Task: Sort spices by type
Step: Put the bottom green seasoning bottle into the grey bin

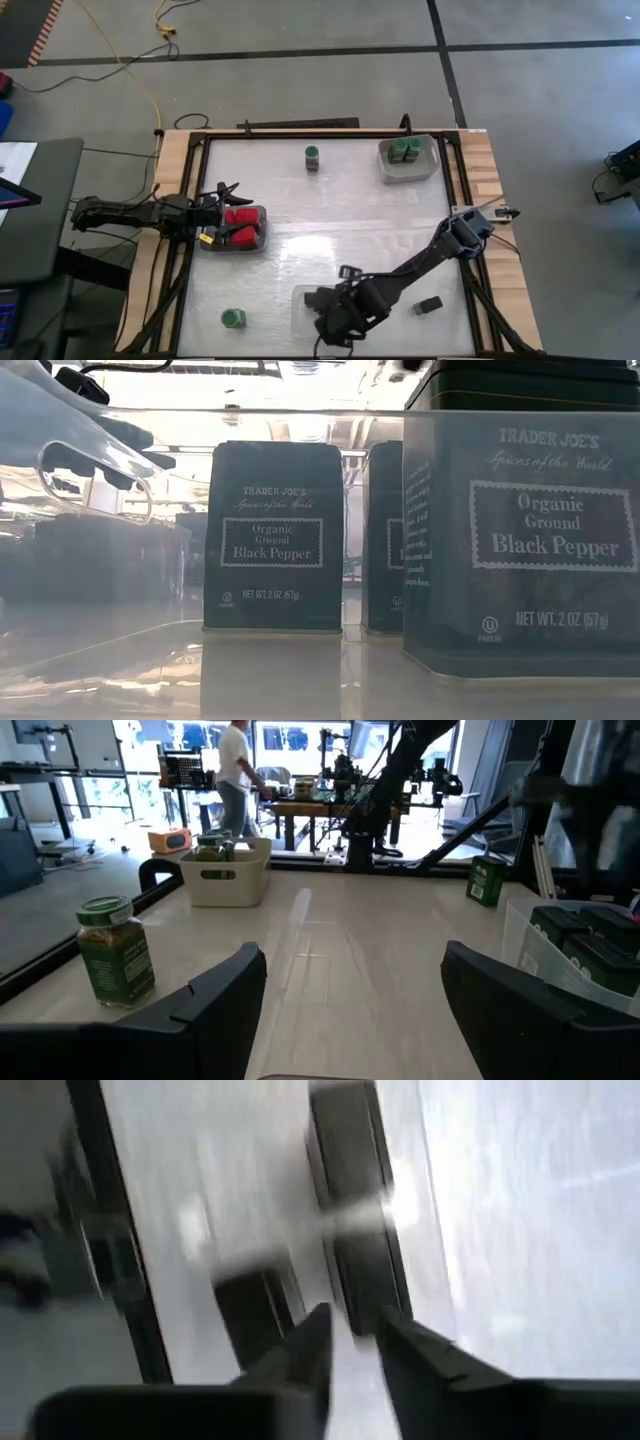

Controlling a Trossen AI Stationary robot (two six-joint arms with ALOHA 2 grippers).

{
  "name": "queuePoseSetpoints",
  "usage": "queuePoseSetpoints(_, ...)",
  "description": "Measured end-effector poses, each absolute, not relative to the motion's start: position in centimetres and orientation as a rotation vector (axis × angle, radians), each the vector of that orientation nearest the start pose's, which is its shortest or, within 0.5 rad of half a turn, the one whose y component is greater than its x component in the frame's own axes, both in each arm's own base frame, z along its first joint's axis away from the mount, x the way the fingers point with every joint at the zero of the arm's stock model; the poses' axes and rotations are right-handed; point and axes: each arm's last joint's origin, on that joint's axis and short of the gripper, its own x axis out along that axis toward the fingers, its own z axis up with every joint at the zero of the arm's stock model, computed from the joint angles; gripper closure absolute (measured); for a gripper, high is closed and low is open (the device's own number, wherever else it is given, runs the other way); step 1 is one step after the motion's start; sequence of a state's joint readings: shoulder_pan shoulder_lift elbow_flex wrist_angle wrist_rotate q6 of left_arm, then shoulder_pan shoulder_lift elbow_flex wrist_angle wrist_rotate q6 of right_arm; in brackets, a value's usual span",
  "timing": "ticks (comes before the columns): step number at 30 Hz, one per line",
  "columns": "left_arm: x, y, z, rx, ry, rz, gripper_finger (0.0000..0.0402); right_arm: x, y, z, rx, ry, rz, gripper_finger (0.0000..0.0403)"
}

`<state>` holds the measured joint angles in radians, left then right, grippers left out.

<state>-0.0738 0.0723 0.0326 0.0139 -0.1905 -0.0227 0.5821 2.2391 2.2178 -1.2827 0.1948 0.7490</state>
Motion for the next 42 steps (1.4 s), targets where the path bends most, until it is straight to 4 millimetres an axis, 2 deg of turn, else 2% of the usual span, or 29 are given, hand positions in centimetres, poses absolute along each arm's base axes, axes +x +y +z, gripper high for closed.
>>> queuePoseSetpoints(6, 10.0, -0.2, 17.0, -0.019, 0.024, 0.117, 0.0111, 34.8, 25.8, 28.5, 0.012, 1.351, -0.157, 0.038)
queuePoseSetpoints(10, 10.0, -0.2, 17.0, -0.019, 0.024, 0.117, 0.0111, 32.4, 26.8, 29.8, -0.03, 1.355, -0.163, 0.0383)
queuePoseSetpoints(14, 10.0, -0.2, 17.0, -0.019, 0.024, 0.117, 0.0111, 30.3, 27.1, 32.2, -0.034, 1.259, -0.162, 0.0383)
queuePoseSetpoints(17, 10.0, -0.2, 17.0, -0.019, 0.024, 0.117, 0.0111, 28.3, 25.8, 33.8, -0.011, 1.221, -0.206, 0.0387)
queuePoseSetpoints(20, 10.0, -0.2, 17.0, -0.019, 0.024, 0.117, 0.0111, 26.2, 24.0, 34.4, 0.045, 1.185, -0.244, 0.0388)
queuePoseSetpoints(26, 10.0, -0.2, 17.0, -0.019, 0.024, 0.117, 0.0111, 22.7, 20.9, 35.1, 0.278, 1.066, -0.233, 0.0371)
queuePoseSetpoints(30, 10.0, -0.2, 17.0, -0.019, 0.024, 0.117, 0.0111, 22.1, 19.5, 35.2, 0.389, 1.032, -0.273, 0.0347)
queuePoseSetpoints(34, 10.0, -0.2, 17.0, -0.019, 0.024, 0.117, 0.0111, 22.3, 18.7, 35.2, 0.434, 1.025, -0.317, 0.0342)
queuePoseSetpoints(42, 10.0, -0.2, 17.0, -0.019, 0.024, 0.117, 0.0111, 23.8, 17.8, 34.8, 0.382, 1.025, -0.31, 0.034)
